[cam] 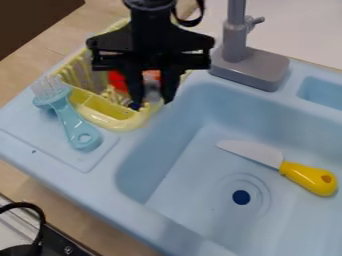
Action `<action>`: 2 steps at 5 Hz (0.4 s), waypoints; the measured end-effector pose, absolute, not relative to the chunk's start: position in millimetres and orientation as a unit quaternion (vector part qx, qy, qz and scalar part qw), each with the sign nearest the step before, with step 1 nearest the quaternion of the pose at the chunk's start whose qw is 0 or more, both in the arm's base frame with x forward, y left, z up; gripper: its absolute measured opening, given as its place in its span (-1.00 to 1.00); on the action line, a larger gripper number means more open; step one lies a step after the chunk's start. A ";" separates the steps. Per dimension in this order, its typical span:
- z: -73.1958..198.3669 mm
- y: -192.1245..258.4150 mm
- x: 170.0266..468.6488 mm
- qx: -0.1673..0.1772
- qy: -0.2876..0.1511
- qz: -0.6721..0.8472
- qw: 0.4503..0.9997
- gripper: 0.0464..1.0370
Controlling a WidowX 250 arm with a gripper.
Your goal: Transfered the red pot in the sink
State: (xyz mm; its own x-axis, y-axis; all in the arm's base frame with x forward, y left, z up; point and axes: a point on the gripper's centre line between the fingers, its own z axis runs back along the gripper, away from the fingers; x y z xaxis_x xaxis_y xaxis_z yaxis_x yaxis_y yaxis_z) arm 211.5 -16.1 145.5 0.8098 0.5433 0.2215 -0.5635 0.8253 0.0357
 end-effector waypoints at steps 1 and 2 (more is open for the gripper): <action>157.0 -26.5 201.9 0.047 -0.117 0.299 0.946 -0.41; 165.9 -34.2 196.0 0.032 -0.129 0.286 0.949 -0.41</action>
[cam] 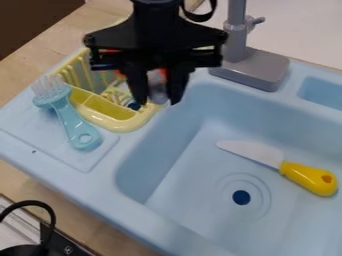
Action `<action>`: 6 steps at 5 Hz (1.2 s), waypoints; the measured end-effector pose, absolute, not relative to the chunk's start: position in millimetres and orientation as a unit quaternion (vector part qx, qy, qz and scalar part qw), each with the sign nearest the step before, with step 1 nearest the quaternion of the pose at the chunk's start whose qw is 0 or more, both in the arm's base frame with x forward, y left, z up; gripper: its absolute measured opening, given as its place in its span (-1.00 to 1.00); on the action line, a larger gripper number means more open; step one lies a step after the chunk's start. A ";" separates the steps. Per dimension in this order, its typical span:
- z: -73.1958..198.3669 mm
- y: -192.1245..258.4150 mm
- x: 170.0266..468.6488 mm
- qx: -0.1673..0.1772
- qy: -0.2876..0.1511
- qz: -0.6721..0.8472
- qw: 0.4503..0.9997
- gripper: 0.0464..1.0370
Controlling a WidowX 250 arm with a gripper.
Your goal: Transfered the red pot in the sink
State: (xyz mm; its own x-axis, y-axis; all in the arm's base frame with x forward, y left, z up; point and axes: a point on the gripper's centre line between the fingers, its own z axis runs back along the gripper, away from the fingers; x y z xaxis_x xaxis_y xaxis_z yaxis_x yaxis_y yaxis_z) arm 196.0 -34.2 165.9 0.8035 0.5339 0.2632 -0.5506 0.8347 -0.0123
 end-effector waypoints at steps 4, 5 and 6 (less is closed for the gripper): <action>189.2 -60.9 171.9 0.023 -0.181 0.221 0.958 -0.41; 188.8 -74.1 165.6 0.014 -0.182 0.191 0.964 -0.41; 189.1 -82.8 154.9 -0.002 -0.179 0.180 0.967 -0.41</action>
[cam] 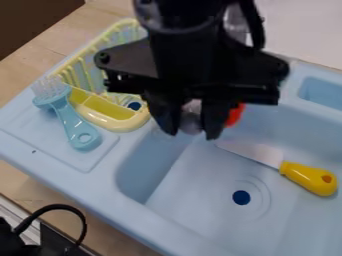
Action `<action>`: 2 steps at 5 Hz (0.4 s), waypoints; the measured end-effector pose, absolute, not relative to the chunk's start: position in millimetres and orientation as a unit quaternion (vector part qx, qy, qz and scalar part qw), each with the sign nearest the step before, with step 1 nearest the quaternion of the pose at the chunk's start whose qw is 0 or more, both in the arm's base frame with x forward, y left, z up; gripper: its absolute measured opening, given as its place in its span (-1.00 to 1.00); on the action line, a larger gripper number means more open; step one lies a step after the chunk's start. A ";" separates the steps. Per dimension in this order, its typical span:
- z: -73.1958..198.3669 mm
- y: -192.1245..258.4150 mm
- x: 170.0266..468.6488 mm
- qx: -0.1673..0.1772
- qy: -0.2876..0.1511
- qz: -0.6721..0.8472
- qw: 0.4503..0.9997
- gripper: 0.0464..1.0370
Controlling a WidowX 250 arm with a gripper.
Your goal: Transfered the red pot in the sink
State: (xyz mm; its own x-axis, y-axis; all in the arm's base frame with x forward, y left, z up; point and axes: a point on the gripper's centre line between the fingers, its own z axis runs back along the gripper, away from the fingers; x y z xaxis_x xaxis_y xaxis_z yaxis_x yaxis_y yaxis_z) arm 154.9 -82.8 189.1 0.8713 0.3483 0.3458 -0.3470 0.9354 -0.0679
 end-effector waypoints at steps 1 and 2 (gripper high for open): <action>186.3 -89.5 147.7 -0.004 -0.176 0.169 0.970 -0.42; 180.8 -92.3 142.8 -0.004 -0.168 0.163 0.972 -0.42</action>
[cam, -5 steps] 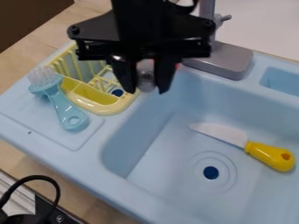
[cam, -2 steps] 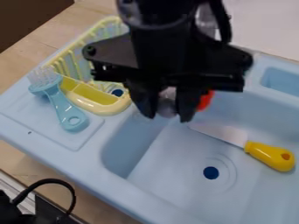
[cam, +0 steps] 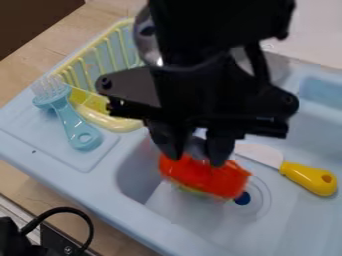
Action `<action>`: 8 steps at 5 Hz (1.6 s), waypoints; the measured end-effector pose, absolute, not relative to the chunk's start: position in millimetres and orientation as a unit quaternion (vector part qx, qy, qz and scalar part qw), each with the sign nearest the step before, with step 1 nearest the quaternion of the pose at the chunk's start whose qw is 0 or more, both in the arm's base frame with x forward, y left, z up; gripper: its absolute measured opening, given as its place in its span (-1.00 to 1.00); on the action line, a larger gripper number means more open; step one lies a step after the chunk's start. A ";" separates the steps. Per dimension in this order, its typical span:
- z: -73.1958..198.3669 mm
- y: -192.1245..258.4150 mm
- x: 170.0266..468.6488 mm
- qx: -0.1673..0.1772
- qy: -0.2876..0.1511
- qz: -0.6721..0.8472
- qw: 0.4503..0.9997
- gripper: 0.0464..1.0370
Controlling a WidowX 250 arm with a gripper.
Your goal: Transfered the red pot in the sink
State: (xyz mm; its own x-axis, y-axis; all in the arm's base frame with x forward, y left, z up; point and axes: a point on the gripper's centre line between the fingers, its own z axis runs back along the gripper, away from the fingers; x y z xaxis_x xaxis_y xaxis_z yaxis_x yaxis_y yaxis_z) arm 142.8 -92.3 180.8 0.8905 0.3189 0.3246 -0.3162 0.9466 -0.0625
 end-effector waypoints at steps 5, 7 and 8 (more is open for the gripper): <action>131.8 -135.5 168.4 -0.078 -0.096 0.290 0.949 -0.44; 130.1 -143.6 167.3 -0.126 -0.024 0.354 0.926 -0.33; 132.1 -143.0 166.6 -0.115 -0.012 0.354 0.928 0.26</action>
State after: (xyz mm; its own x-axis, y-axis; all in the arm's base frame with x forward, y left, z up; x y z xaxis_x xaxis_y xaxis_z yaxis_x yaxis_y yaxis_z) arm 166.6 -143.0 132.1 0.7496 0.6592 -0.0598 -0.6539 0.7234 -0.2217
